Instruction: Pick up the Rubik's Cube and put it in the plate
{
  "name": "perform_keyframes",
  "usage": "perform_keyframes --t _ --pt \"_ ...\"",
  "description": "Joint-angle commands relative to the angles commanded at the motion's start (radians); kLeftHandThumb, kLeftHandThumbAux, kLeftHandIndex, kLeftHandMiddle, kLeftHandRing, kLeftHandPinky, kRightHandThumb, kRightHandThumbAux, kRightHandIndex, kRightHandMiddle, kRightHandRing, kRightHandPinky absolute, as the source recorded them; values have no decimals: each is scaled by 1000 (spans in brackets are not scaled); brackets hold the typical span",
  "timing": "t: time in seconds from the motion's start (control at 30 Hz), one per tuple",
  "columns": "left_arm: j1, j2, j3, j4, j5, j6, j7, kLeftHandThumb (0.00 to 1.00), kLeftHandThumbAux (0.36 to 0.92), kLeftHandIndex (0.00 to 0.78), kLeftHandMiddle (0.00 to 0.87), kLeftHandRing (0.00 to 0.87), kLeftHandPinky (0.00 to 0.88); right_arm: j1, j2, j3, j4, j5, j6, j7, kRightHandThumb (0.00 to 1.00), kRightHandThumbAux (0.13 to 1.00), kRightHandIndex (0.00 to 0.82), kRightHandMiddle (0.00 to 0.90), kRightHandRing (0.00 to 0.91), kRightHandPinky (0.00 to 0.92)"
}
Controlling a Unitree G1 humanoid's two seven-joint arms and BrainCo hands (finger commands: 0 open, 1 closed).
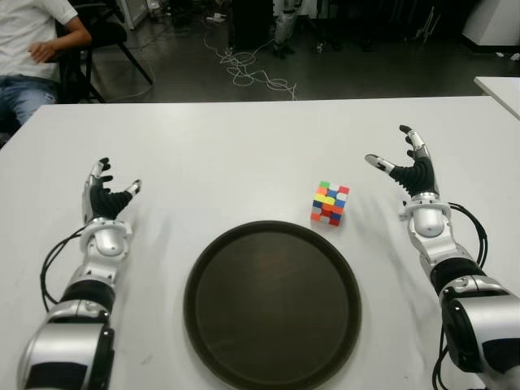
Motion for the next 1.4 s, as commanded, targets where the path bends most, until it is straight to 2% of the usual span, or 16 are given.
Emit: perform_keyframes --t 0.17,0.47,0.8,1.17,1.4 --pt "0 -2 0 0 1 1 9 319 745 109 164 173 210 2 0 1 -2 -1 -4 -3 0 605 11 0 0 11" --pt "4 -7 4 -11 -5 -1 11 306 744 108 165 175 207 3 -2 1 -4 -2 -7 -5 0 574 19 0 0 20" --pt "12 -16 6 -28 -8 4 15 313 746 113 168 175 199 11 -10 7 -12 -8 -24 -1 0 583 44 0 0 26" --pt "18 -23 1 -54 1 39 30 260 731 102 154 154 168 19 -32 40 -41 -44 -73 24 0 599 39 0 0 17" --pt "20 -25 -3 -66 7 63 41 244 725 101 157 152 153 26 -45 66 -74 -67 -98 37 0 642 30 0 0 8"
